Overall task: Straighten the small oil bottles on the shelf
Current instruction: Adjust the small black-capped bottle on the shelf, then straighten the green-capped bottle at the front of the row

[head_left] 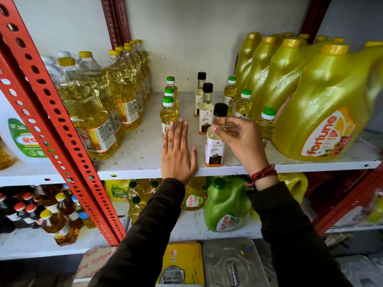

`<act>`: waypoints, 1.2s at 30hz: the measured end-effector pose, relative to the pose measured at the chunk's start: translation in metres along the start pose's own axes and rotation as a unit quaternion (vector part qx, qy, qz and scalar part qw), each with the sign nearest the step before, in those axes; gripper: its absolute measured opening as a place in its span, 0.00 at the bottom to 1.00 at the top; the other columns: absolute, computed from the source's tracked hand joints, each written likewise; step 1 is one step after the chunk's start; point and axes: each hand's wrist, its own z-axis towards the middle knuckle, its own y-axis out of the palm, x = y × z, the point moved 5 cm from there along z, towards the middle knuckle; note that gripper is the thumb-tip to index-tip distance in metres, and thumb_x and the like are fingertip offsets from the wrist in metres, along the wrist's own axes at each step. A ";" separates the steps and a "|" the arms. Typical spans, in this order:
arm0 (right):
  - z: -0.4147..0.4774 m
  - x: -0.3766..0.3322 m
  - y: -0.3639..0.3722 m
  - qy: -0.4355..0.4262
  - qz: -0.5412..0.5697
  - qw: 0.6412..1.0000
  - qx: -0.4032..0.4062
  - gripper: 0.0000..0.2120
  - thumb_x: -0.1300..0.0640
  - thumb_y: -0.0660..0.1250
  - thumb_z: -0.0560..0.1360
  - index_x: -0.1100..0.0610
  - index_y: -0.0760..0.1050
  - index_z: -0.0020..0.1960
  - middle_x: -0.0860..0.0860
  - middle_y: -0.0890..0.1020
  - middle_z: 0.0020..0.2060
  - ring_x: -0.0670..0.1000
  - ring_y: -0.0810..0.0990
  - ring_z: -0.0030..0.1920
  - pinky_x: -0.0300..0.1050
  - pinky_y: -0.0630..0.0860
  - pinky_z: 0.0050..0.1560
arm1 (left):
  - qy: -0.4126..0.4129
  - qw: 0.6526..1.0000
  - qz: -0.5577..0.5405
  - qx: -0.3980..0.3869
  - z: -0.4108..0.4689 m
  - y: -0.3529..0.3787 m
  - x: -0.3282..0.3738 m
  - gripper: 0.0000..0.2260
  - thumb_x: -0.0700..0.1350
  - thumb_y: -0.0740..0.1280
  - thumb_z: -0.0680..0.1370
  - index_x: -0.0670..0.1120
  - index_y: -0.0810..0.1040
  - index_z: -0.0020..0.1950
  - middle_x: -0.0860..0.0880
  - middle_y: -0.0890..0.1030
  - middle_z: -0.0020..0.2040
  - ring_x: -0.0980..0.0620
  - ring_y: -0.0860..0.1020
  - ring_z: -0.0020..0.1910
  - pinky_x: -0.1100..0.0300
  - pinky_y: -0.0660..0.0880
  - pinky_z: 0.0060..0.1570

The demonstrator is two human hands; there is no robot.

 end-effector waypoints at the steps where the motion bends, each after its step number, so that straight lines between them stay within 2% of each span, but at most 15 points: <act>1: 0.000 0.000 0.000 0.002 -0.001 1.000 -0.001 0.16 0.50 0.77 0.71 0.56 0.84 0.56 0.51 0.87 0.51 0.50 0.86 0.52 0.54 0.82 0.58 | 0.000 1.000 -0.001 -0.001 0.000 0.000 0.000 0.31 0.54 0.50 0.83 0.41 0.54 0.84 0.43 0.53 0.84 0.46 0.47 0.84 0.54 0.36 0.82; 5: 0.000 -0.001 0.000 0.016 0.004 1.000 0.002 0.22 0.49 0.78 0.69 0.58 0.81 0.60 0.51 0.86 0.55 0.50 0.85 0.55 0.48 0.82 0.58 | 0.003 1.000 -0.027 -0.006 0.000 -0.004 0.001 0.31 0.54 0.49 0.84 0.42 0.54 0.84 0.44 0.52 0.85 0.46 0.46 0.84 0.53 0.37 0.82; 9: -0.007 -0.014 -0.008 -0.006 0.009 0.999 0.043 0.33 0.45 0.78 0.68 0.53 0.74 0.70 0.51 0.79 0.67 0.48 0.78 0.66 0.47 0.77 0.66 | 0.018 0.998 -0.053 0.006 -0.005 -0.016 -0.008 0.30 0.53 0.50 0.83 0.42 0.55 0.84 0.44 0.53 0.85 0.46 0.47 0.84 0.53 0.38 0.82; 12: -0.016 -0.042 -0.017 -0.140 0.037 0.979 0.145 0.28 0.49 0.77 0.72 0.56 0.75 0.69 0.49 0.78 0.67 0.47 0.76 0.69 0.44 0.75 0.69 | 0.018 0.998 -0.057 0.028 -0.010 -0.029 -0.032 0.29 0.52 0.51 0.84 0.42 0.55 0.84 0.44 0.53 0.84 0.48 0.44 0.84 0.53 0.38 0.82; 13: -0.018 -0.051 -0.014 -0.175 0.053 0.970 0.158 0.25 0.52 0.76 0.73 0.57 0.76 0.67 0.49 0.78 0.66 0.47 0.77 0.69 0.43 0.76 0.68 | 0.012 0.998 -0.053 0.034 -0.012 -0.033 -0.043 0.29 0.52 0.51 0.84 0.42 0.56 0.83 0.44 0.53 0.84 0.48 0.44 0.84 0.52 0.38 0.82; 15: -0.019 -0.067 0.004 -0.196 0.075 0.970 0.125 0.22 0.53 0.74 0.75 0.55 0.77 0.67 0.46 0.79 0.65 0.46 0.78 0.67 0.43 0.78 0.65 | -0.007 0.998 -0.045 0.038 -0.012 -0.041 -0.066 0.29 0.52 0.50 0.83 0.41 0.56 0.83 0.44 0.54 0.84 0.47 0.46 0.84 0.52 0.38 0.82; 17: -0.015 -0.076 0.033 -0.180 0.080 0.979 0.049 0.22 0.54 0.74 0.75 0.55 0.76 0.67 0.46 0.80 0.64 0.44 0.79 0.66 0.43 0.78 0.66 | -0.026 0.998 -0.040 0.033 -0.012 -0.045 -0.086 0.30 0.52 0.50 0.83 0.41 0.56 0.83 0.43 0.55 0.84 0.46 0.46 0.84 0.50 0.39 0.82; 19: -0.007 -0.078 0.063 -0.157 0.057 0.986 -0.003 0.22 0.55 0.73 0.75 0.57 0.76 0.68 0.50 0.80 0.66 0.44 0.77 0.67 0.43 0.75 0.69 | -0.032 0.999 -0.037 0.025 -0.011 -0.047 -0.098 0.30 0.52 0.50 0.84 0.41 0.56 0.83 0.43 0.55 0.84 0.46 0.45 0.84 0.48 0.41 0.82; 23: 0.021 -0.066 0.106 -0.038 0.018 0.997 -0.072 0.26 0.54 0.71 0.77 0.56 0.70 0.73 0.54 0.76 0.70 0.51 0.74 0.71 0.43 0.68 0.71 | -0.009 0.999 -0.027 0.017 -0.012 -0.045 -0.099 0.30 0.52 0.49 0.83 0.41 0.56 0.83 0.44 0.55 0.84 0.48 0.43 0.84 0.50 0.39 0.82; 25: 0.033 -0.058 0.120 -0.005 -0.001 0.996 -0.091 0.24 0.54 0.71 0.76 0.56 0.73 0.70 0.54 0.79 0.67 0.53 0.76 0.68 0.44 0.71 0.70 | -0.012 0.999 -0.027 0.017 -0.012 -0.044 -0.101 0.30 0.52 0.49 0.83 0.41 0.56 0.84 0.44 0.55 0.84 0.48 0.43 0.84 0.49 0.39 0.82; 27: 0.042 -0.053 0.129 0.010 -0.007 0.995 -0.096 0.20 0.55 0.72 0.75 0.57 0.76 0.65 0.54 0.82 0.62 0.54 0.80 0.63 0.49 0.75 0.67 | -0.014 1.000 -0.022 0.017 -0.012 -0.043 -0.102 0.30 0.53 0.49 0.83 0.41 0.55 0.84 0.44 0.55 0.84 0.48 0.43 0.84 0.48 0.40 0.82; 29: 0.048 -0.048 0.133 0.018 -0.001 0.996 -0.084 0.18 0.57 0.73 0.73 0.58 0.78 0.62 0.54 0.84 0.60 0.54 0.81 0.62 0.49 0.75 0.66 | -0.013 1.000 -0.018 0.019 -0.012 -0.042 -0.103 0.30 0.53 0.49 0.83 0.42 0.55 0.84 0.44 0.55 0.84 0.48 0.43 0.84 0.49 0.39 0.82; 36: 0.053 -0.040 0.129 0.034 -0.001 0.999 -0.030 0.24 0.50 0.82 0.64 0.57 0.80 0.56 0.53 0.86 0.53 0.51 0.84 0.53 0.50 0.80 0.58 | -0.010 1.000 -0.009 0.025 -0.012 -0.039 -0.105 0.30 0.52 0.51 0.83 0.42 0.55 0.84 0.45 0.54 0.84 0.47 0.45 0.84 0.52 0.37 0.82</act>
